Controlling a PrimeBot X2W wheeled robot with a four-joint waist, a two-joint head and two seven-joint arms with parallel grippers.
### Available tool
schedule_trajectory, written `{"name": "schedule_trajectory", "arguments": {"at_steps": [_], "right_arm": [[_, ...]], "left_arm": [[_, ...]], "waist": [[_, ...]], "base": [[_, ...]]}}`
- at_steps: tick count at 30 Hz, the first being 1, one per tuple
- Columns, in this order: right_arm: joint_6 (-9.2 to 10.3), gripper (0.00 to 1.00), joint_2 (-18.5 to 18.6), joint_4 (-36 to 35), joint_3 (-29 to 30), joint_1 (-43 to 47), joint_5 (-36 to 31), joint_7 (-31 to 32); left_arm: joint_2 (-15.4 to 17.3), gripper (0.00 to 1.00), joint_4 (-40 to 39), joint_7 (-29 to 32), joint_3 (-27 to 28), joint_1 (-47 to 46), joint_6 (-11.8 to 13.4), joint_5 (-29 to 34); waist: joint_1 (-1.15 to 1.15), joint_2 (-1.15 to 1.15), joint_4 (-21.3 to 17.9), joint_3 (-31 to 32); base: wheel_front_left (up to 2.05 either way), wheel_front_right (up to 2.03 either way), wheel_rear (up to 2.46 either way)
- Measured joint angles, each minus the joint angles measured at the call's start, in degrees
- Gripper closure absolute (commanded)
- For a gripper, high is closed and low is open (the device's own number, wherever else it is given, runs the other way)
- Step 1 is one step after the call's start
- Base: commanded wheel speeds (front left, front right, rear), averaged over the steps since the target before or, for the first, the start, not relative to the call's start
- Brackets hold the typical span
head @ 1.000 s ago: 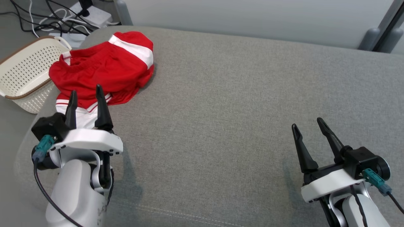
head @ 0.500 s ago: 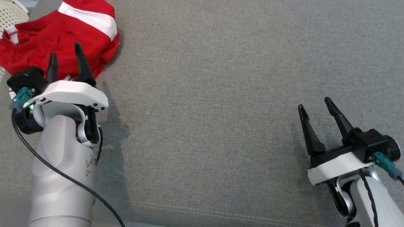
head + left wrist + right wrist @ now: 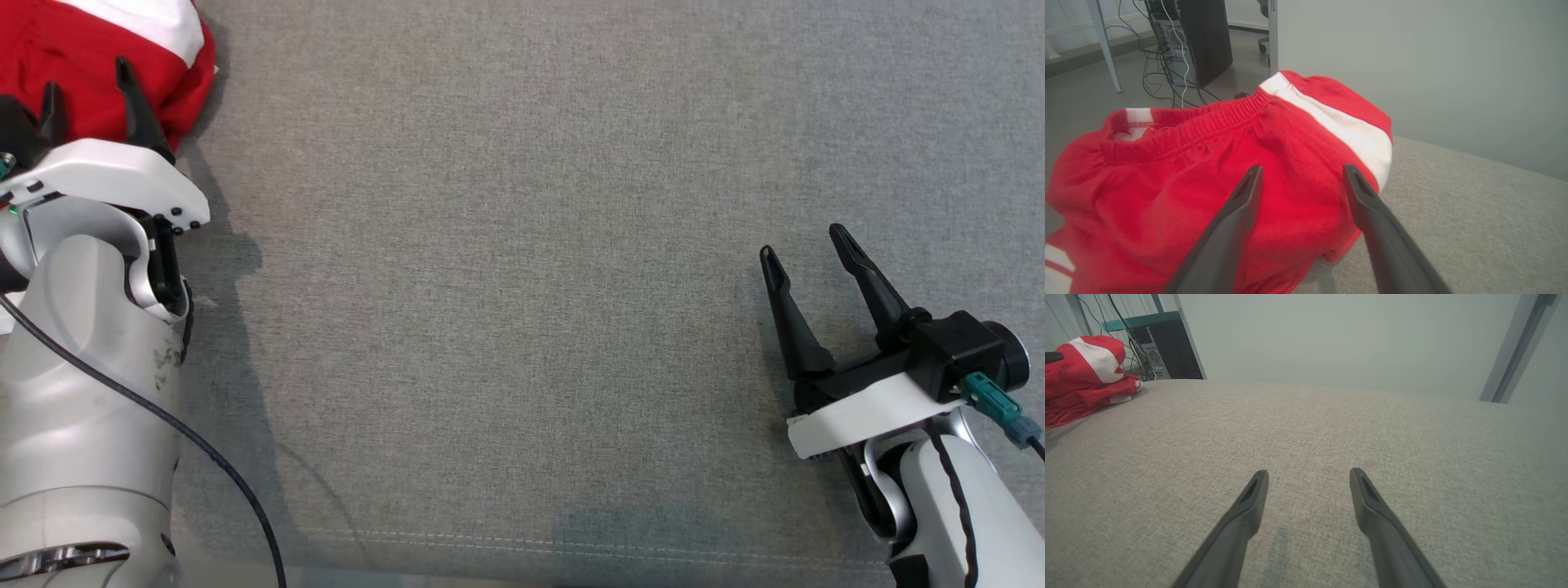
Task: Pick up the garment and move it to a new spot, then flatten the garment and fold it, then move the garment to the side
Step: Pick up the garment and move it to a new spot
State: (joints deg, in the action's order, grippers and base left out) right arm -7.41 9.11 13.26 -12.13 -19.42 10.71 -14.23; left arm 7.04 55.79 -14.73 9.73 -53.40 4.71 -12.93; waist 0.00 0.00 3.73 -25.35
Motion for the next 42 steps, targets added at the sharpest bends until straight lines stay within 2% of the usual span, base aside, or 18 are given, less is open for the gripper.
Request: {"name": "schedule_trajectory", "arguments": {"at_steps": [18,19,20,21,30,42], "right_arm": [[0.00,0.00,-0.22,-1.16,-1.37,-3.48,1.46,0.00],[0.00,0.00,-0.21,-1.16,-1.42,-3.48,1.47,0.00],[0.00,0.00,-0.21,-1.16,-1.44,-3.48,1.49,0.00],[0.00,0.00,-0.20,-1.16,-1.45,-3.48,1.54,0.00],[0.00,0.00,-0.16,-1.07,-1.36,-3.48,1.54,0.00],[0.00,0.00,-1.36,-0.64,-1.49,-3.38,1.70,0.00]], "left_arm": [[4.36,0.00,6.70,-0.01,1.43,-6.54,2.68,1.85],[4.63,0.29,6.87,-0.01,1.44,-6.67,2.68,1.94],[4.81,0.96,6.82,-0.01,1.43,-6.70,2.69,2.18],[4.92,1.00,6.78,-0.01,1.43,-6.70,2.69,2.37],[4.80,1.00,-0.89,0.00,2.47,-5.32,2.67,2.86],[4.02,1.00,-20.22,-0.01,3.85,2.95,1.86,6.67]], "waist": [[0.00,0.00,-4.37,-6.29],[0.00,0.00,-4.55,-6.32],[0.00,0.00,-4.69,-6.32],[0.00,0.00,-4.80,-6.31],[0.00,0.00,-4.66,-5.64],[0.00,0.00,-3.79,-2.59]], "base": [[0.00,0.00,0.00],[0.00,0.00,0.00],[0.00,0.00,0.00],[0.00,0.00,0.00],[0.00,0.00,0.00],[0.00,0.00,0.00]]}}
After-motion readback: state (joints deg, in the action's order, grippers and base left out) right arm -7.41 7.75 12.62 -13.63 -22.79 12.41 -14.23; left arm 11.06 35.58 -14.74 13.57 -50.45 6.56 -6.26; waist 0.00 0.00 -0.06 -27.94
